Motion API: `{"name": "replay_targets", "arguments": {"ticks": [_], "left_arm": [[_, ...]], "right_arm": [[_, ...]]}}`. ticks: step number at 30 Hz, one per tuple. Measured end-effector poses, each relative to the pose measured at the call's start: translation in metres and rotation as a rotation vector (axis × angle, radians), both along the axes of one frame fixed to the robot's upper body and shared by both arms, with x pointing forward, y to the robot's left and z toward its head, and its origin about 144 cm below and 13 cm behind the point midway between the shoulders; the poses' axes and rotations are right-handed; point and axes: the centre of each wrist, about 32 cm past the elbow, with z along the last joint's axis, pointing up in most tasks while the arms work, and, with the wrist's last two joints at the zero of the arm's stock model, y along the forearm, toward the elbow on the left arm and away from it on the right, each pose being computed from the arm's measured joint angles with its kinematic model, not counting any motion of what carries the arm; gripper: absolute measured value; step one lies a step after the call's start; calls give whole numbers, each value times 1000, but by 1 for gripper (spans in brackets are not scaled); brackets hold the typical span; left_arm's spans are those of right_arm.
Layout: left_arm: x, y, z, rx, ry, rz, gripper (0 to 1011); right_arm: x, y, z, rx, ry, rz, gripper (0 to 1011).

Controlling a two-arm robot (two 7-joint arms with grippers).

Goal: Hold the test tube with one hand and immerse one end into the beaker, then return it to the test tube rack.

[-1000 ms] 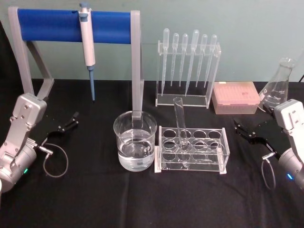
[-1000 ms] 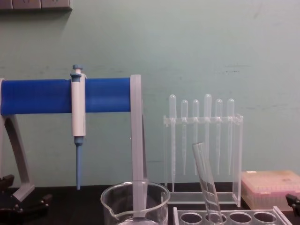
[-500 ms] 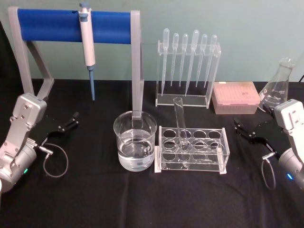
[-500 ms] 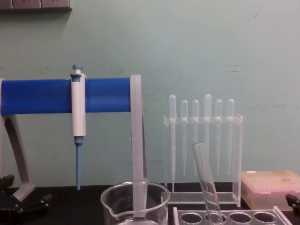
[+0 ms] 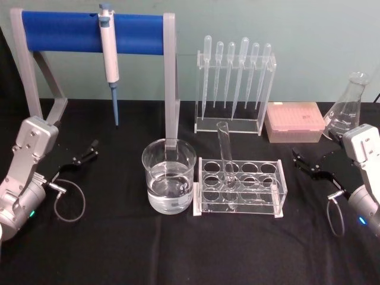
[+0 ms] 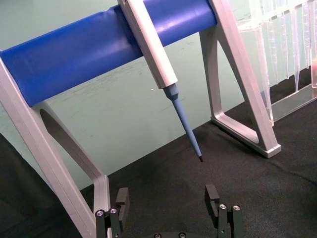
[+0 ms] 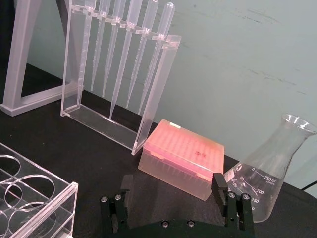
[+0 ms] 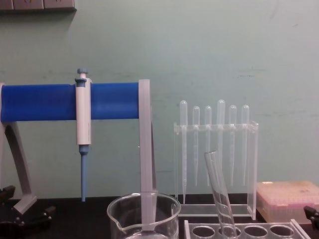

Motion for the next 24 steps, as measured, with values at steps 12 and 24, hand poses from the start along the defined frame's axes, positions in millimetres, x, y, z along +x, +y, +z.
{"name": "replay_targets", "arguments": {"ticks": [12,24], "left_arm": [[0,0,0,0,0,0,1000],[0,0,0,0,0,0,1000]], "right_arm": [[-31,3,20,-34,-8,11,1002],[-54,27,59,69,52,241,1002]]}}
